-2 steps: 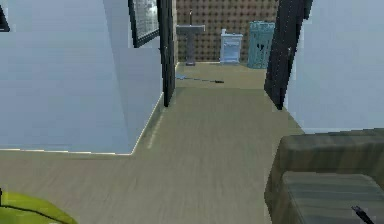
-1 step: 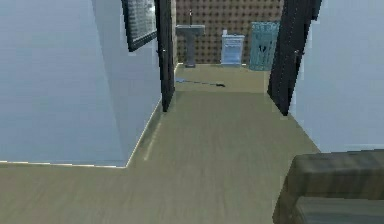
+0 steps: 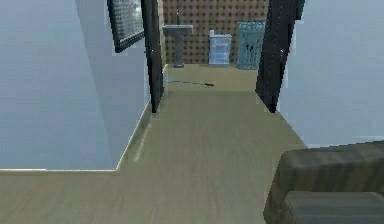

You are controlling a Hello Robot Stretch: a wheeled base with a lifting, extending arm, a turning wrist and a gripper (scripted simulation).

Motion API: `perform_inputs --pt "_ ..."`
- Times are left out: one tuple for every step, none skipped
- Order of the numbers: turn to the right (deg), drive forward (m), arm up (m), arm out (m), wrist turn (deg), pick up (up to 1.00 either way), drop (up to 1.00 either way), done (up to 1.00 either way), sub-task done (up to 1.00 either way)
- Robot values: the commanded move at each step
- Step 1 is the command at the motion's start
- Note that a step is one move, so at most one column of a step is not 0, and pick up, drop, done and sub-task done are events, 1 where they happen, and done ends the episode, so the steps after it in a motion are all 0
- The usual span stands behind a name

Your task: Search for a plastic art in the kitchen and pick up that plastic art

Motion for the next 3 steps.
perform_inputs --pt "0.0 1.0 0.0 0.0 0.0 0.0 0.0 0.0 0.0" --pt "6.0 0.0 0.0 0.0 0.0 0.0 0.0 0.0 0.0" --pt "0.0 0.05 0.0 0.0 0.0 0.0 0.0 0.0 0.0"
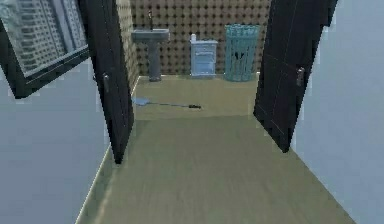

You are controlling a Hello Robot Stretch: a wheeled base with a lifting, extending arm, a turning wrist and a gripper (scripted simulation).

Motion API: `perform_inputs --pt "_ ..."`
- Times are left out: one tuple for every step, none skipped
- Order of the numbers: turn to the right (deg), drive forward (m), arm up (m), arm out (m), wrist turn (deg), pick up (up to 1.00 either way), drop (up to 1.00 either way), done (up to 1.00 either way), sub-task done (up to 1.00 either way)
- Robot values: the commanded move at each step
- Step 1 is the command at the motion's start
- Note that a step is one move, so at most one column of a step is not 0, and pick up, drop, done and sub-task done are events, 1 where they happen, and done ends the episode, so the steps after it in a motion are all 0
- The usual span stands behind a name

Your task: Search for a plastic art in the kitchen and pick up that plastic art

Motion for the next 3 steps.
perform_inputs --pt "3.0 0.0 0.0 0.0 0.0 0.0 0.0 0.0 0.0" --pt "0.0 1.0 0.0 0.0 0.0 0.0 0.0 0.0 0.0" --pt "3.0 0.0 0.0 0.0 0.0 0.0 0.0 0.0 0.0"
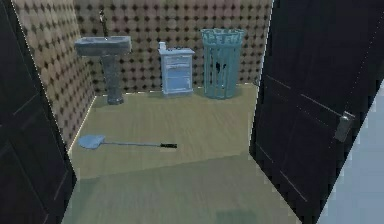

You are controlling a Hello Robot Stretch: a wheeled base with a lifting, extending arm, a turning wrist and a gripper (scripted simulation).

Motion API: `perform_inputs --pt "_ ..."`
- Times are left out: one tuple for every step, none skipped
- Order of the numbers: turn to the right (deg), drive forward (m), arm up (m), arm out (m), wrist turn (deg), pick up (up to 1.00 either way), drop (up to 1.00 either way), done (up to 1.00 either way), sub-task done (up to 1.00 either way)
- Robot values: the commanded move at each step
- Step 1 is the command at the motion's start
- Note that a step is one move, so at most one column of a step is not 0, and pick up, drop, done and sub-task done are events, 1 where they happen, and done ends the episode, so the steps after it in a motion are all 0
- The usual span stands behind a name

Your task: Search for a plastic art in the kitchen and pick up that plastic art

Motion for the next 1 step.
perform_inputs --pt "0.0 1.0 0.0 0.0 0.0 0.0 0.0 0.0 0.0"
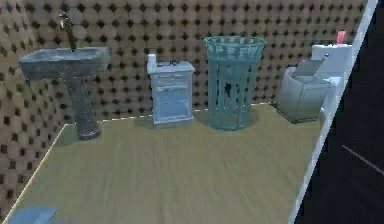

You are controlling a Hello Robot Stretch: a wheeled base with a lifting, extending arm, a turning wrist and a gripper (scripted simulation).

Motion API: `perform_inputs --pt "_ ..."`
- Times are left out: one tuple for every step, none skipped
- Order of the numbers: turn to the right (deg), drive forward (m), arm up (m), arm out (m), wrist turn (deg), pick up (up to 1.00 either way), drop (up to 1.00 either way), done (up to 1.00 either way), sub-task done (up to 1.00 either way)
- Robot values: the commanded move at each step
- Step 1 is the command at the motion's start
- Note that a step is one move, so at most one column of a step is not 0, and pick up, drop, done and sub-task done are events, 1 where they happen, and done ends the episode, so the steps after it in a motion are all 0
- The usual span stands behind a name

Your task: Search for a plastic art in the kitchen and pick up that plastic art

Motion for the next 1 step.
perform_inputs --pt "0.0 1.0 0.0 0.0 0.0 0.0 0.0 0.0 0.0"
